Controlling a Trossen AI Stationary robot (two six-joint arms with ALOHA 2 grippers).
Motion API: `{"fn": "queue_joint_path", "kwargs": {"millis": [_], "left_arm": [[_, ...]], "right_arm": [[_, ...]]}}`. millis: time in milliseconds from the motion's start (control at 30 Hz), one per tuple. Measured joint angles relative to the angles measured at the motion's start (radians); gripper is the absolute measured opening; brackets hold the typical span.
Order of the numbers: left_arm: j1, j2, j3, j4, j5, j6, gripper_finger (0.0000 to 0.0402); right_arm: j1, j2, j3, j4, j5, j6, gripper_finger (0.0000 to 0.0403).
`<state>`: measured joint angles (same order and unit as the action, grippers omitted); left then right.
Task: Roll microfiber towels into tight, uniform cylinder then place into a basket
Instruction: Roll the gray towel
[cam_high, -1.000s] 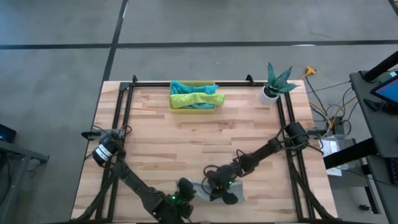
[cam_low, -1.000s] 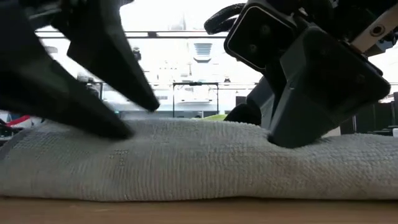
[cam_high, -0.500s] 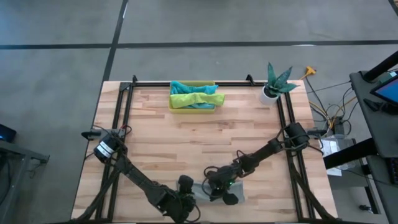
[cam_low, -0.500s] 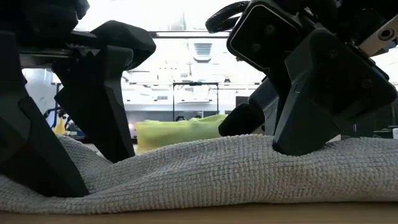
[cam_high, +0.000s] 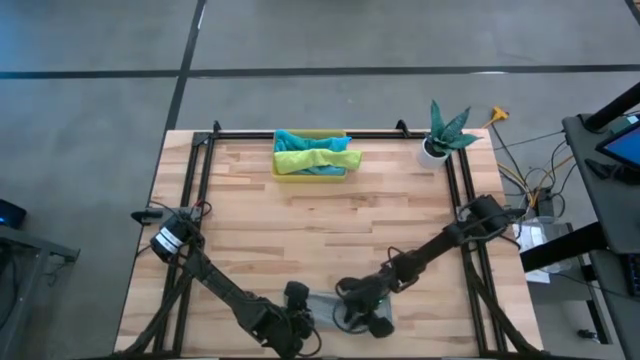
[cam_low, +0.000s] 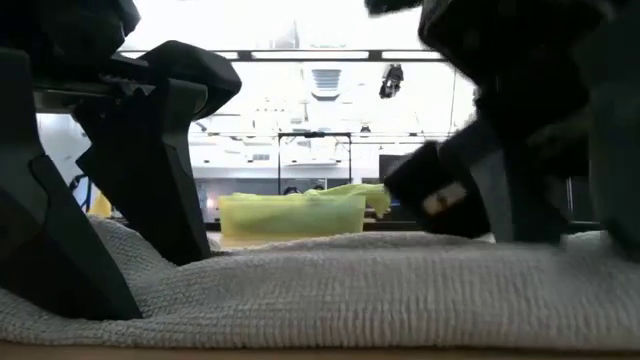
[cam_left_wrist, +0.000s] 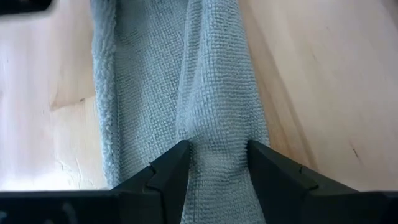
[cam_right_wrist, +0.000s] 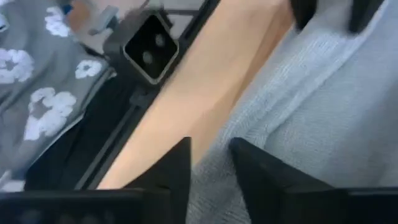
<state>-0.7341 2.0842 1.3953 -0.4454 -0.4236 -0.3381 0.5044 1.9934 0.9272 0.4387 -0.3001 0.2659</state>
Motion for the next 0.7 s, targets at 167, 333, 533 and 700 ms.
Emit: {"fn": "queue_joint_path", "kwargs": {"millis": [167,333,533,700], "left_arm": [[0.0,0.0,-0.007,0.0,0.0,-0.027,0.0151],[-0.001,0.0,-0.009,0.0,0.002,-0.027,0.0151],[-0.002,0.001,-0.012,-0.002,0.004,-0.051,0.0151],[-0.007,0.002,-0.013,-0.005,-0.001,-0.051,0.0151]], "right_arm": [[0.025,-0.08,0.002,-0.153,0.112,-0.001,0.0175],[0.044,-0.15,0.01,-0.358,0.158,0.04,0.0197],[0.123,-0.207,0.009,-0.443,0.18,0.026,0.0185],[0.255,-0.221,0.025,-0.445,0.367,-0.047,0.0167]]}}
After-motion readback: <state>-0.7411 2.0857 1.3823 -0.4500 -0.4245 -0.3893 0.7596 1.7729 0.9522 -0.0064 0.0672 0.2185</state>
